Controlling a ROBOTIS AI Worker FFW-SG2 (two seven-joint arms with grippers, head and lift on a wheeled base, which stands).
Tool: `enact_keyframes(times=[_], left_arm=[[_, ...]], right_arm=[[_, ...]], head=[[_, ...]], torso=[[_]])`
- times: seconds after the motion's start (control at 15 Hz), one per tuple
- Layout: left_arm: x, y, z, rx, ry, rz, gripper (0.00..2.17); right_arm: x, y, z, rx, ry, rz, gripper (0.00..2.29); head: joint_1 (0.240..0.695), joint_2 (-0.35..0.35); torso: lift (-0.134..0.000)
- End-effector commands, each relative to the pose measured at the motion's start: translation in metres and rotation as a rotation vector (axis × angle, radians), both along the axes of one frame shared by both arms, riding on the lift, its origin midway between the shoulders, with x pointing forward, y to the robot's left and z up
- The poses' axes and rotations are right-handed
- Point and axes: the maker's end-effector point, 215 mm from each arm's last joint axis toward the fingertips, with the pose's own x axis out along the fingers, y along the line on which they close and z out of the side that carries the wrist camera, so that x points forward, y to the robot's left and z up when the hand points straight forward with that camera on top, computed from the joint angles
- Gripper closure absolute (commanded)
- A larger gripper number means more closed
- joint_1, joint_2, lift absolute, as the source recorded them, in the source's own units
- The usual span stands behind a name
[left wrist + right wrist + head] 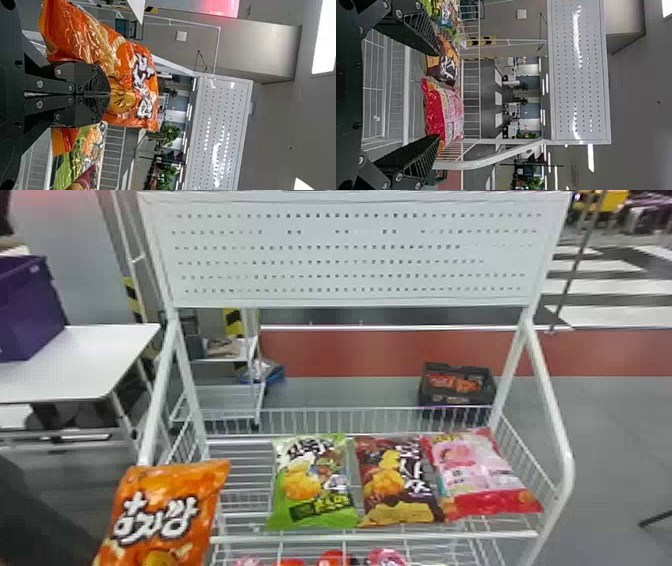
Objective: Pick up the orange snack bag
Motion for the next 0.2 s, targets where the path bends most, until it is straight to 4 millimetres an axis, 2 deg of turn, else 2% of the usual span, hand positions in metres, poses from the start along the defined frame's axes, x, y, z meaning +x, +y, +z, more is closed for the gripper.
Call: enact_keyframes(times=[0.0, 0.13], left_arm=[[-0.0001, 0.0017, 0.0001, 0.002, -0.002, 0.003, 1.38], [-0.0003, 0.0028, 0.0005, 0.002, -0.006, 0.005, 1.38]], right_arm=[[0.0, 0.0002, 0.0004, 0.0, -0.001, 0.001, 0.17], [-0.0005, 0.0002, -0.0001, 0.0, 0.0, 0.001, 0.17]], head=[[0.499, 0.0], [0.499, 0.0]], torso=[[0.0], [0.0]])
